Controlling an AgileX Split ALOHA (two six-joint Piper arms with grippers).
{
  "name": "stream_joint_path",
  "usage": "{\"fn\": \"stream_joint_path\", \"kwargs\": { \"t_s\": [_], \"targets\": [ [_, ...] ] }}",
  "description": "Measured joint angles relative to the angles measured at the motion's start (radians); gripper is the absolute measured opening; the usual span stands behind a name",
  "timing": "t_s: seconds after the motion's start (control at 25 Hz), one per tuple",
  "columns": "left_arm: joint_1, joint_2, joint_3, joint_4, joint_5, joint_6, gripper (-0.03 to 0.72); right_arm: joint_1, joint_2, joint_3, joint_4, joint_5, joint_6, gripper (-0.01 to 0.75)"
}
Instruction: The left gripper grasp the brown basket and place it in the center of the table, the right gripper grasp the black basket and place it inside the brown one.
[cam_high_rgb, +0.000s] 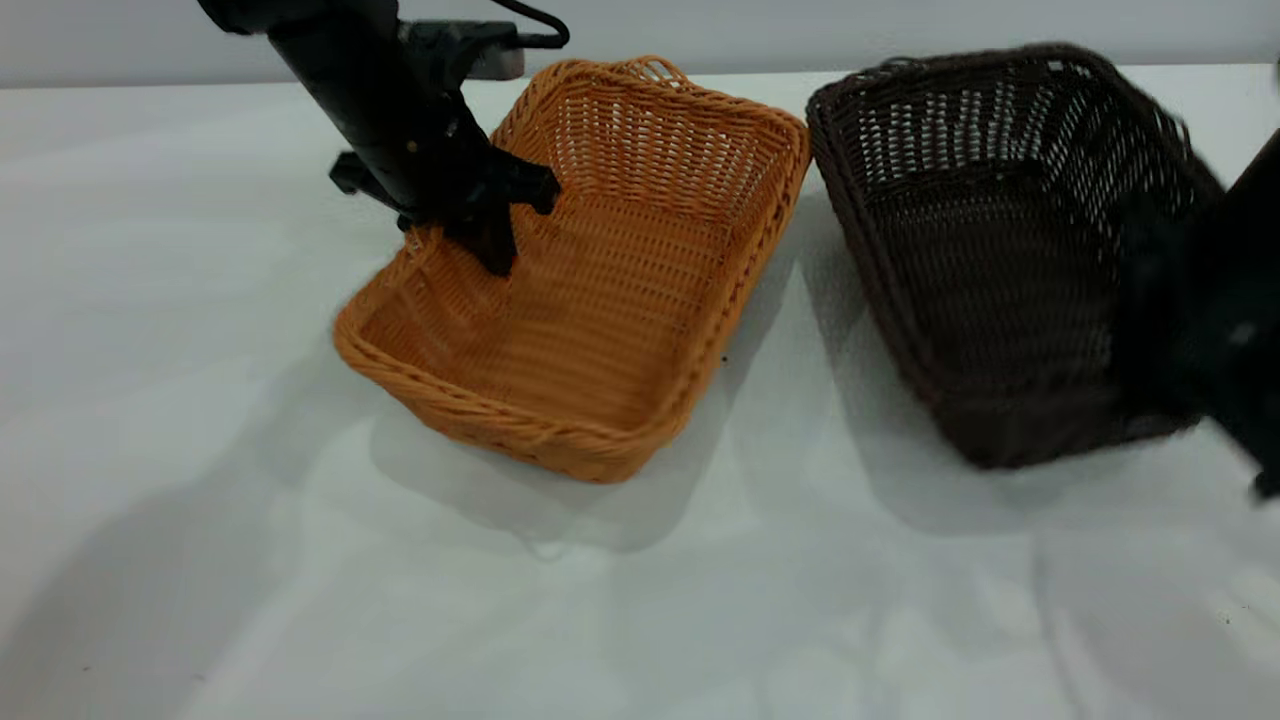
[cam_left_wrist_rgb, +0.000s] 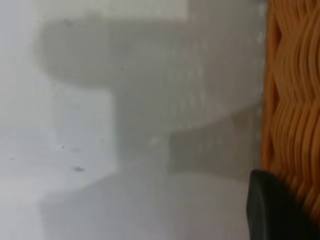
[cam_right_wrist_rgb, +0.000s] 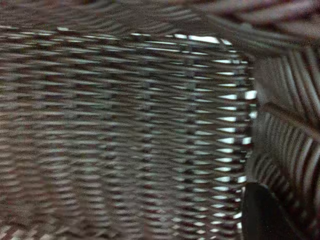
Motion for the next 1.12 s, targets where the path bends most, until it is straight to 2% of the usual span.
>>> {"fn": "stream_joint_path", "kwargs": {
  "t_s": [0.12,0.24,0.44,0.6,0.72,0.88,1.12],
  "targets": [
    [0.004,-0.022,0.0,0.157,0.019,0.027,0.081,-0.097,-0.062,-0.028,-0.175,0.043,-0.122,0.081],
    [0.003,-0.029,-0.004,0.277,0.015,0.065,0.081,-0.219,-0.105,-0.087,-0.314,0.216,-0.256,0.08],
    [-0.019,-0.031,-0.006,0.351,-0.053,0.225,0.081,-0.412,-0.113,-0.224,-0.502,0.511,-0.353,0.078],
    [-0.055,-0.029,-0.007,0.364,-0.12,0.462,0.081,-0.509,-0.113,-0.345,-0.653,0.698,-0.358,0.078],
    [-0.088,-0.016,-0.01,0.366,-0.164,0.605,0.081,-0.55,-0.113,-0.425,-0.743,0.8,-0.349,0.078],
    [-0.146,0.013,-0.018,0.369,-0.23,0.778,0.081,-0.565,-0.113,-0.496,-0.802,0.893,-0.337,0.078],
    [-0.201,0.025,-0.02,0.391,-0.293,0.837,0.081,-0.567,-0.113,-0.516,-0.824,0.933,-0.339,0.078]
  ]
}}
